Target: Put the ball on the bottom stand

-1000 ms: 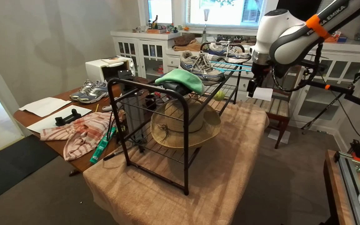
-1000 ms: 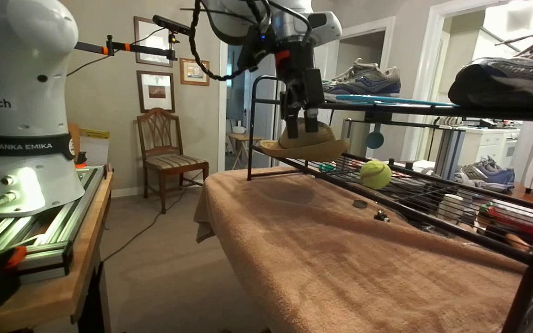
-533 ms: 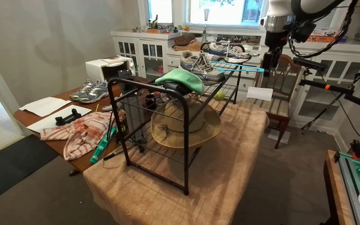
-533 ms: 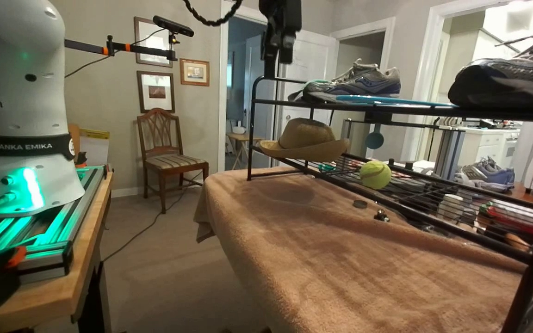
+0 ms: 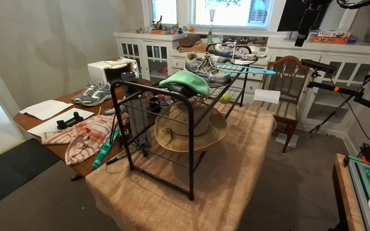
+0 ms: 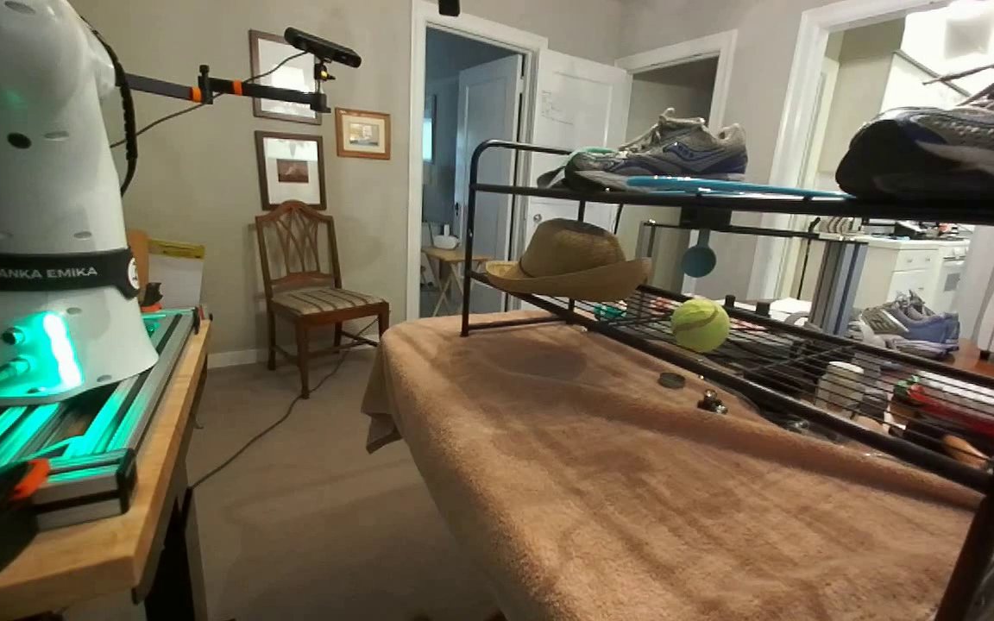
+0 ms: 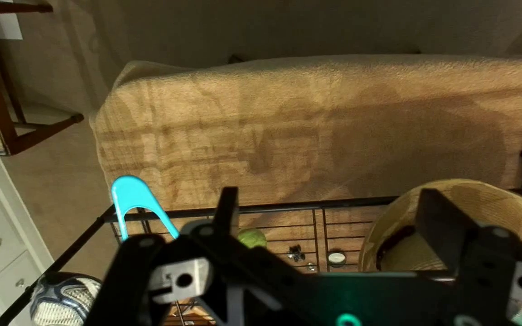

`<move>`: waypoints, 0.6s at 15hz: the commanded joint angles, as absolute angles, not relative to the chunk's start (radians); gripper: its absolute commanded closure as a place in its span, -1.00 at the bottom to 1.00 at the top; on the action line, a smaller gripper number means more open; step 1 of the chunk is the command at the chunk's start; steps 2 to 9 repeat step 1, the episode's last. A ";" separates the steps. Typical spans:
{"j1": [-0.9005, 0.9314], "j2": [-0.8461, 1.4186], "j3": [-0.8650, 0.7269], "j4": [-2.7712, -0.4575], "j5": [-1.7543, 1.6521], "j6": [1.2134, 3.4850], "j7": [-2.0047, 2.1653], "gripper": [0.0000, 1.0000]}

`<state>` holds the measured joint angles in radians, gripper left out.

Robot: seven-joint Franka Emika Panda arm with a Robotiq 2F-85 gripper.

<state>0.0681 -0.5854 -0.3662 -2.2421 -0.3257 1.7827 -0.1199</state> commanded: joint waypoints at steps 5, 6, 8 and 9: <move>-0.013 -0.565 -0.308 -2.244 -0.286 1.795 -0.156 -1.00; -0.013 -0.565 -0.308 -2.244 -0.286 1.795 -0.156 -1.00; -0.013 -0.565 -0.308 -2.244 -0.286 1.795 -0.156 -1.00; -0.013 -0.565 -0.308 -2.244 -0.286 1.795 -0.156 -1.00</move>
